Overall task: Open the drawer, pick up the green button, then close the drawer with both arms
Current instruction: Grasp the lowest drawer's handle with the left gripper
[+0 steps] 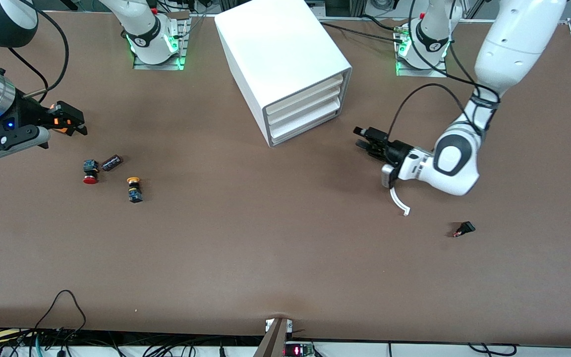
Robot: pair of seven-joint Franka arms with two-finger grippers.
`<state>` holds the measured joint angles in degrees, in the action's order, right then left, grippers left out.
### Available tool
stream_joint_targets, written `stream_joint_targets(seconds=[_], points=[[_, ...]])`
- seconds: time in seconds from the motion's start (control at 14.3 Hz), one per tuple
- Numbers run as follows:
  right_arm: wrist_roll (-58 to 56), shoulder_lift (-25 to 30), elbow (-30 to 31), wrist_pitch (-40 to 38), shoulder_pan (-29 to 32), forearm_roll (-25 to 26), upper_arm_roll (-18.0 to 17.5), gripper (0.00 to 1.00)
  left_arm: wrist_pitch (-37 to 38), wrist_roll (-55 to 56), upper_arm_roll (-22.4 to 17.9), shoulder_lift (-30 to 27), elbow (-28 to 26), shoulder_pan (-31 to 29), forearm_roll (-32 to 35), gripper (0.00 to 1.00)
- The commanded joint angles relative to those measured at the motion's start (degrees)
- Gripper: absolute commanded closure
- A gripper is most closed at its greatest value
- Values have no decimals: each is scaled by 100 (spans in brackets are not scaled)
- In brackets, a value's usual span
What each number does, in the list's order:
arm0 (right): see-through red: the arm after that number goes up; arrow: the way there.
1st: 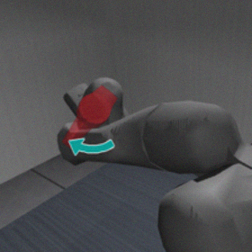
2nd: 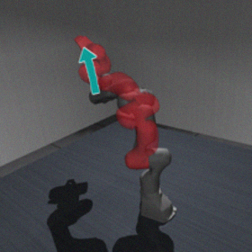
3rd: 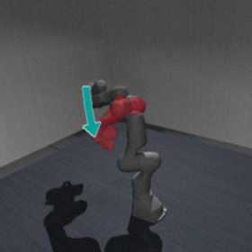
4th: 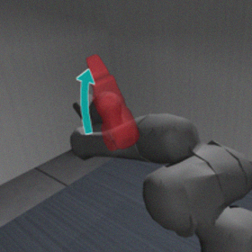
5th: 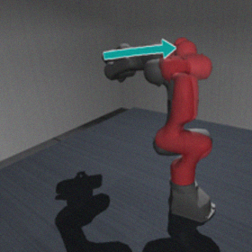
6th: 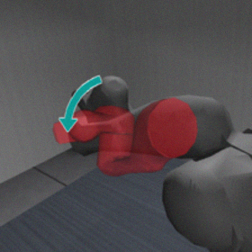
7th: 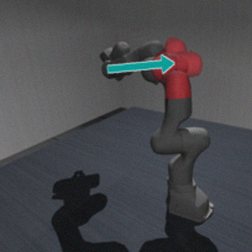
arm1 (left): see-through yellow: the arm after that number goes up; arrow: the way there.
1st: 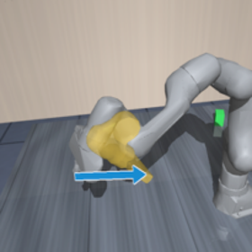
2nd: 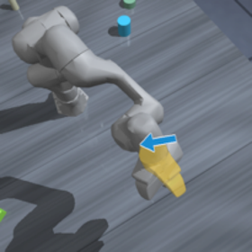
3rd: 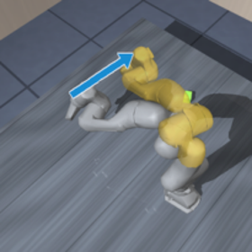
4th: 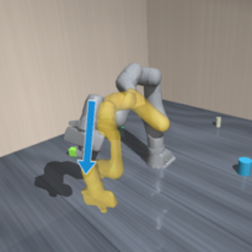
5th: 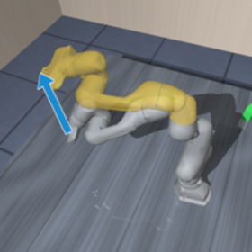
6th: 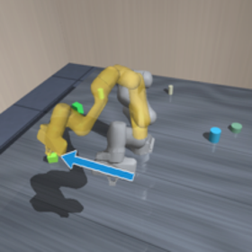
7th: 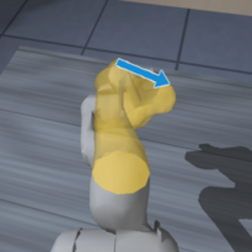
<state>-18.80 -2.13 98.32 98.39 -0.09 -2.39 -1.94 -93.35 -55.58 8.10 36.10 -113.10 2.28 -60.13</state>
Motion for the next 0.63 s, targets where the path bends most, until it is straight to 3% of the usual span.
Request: stream_joint_targets(seconds=[0.0, 0.56], points=[[35, -33, -23, -66, 36, 37, -52, 1, -122, -242, -19, 11, -230, 342, -455, 27], [26, -42, -23, -74, 36, 45, -52, 1, -131, -1201, -19, 565, -301, 1169, -1431, 39]])
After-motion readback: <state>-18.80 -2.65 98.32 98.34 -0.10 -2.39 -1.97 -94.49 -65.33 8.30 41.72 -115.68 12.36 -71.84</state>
